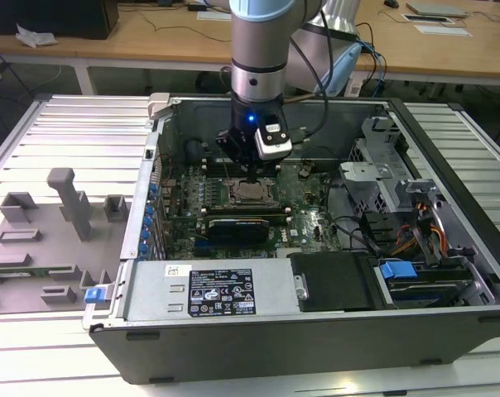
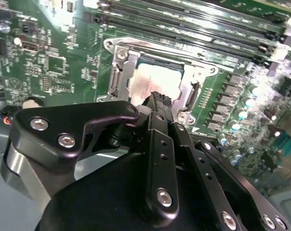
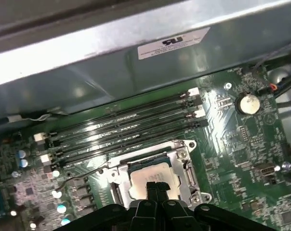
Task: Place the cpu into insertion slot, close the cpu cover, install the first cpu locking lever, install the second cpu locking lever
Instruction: 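Close the cpu cover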
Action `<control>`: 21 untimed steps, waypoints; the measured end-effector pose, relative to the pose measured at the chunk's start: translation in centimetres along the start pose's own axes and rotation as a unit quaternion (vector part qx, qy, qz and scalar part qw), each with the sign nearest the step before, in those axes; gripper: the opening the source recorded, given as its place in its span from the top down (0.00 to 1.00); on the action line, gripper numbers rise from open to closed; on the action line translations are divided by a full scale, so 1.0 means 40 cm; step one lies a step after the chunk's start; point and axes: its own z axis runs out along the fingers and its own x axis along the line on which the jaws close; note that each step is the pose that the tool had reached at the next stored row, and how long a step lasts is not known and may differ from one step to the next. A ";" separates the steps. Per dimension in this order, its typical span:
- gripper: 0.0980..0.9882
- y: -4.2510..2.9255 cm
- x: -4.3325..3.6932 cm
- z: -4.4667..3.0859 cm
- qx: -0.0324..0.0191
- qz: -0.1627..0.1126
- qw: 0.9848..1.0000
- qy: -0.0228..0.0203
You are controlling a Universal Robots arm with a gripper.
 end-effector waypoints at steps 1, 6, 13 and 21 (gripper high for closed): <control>0.99 0.000 0.000 0.000 -0.001 -0.002 1.000 -0.004; 0.99 0.000 0.000 0.003 -0.006 -0.045 0.999 -0.015; 0.99 -0.004 0.001 0.005 -0.008 -0.100 0.995 -0.013; 0.99 -0.032 0.006 0.009 -0.008 -0.111 0.994 -0.013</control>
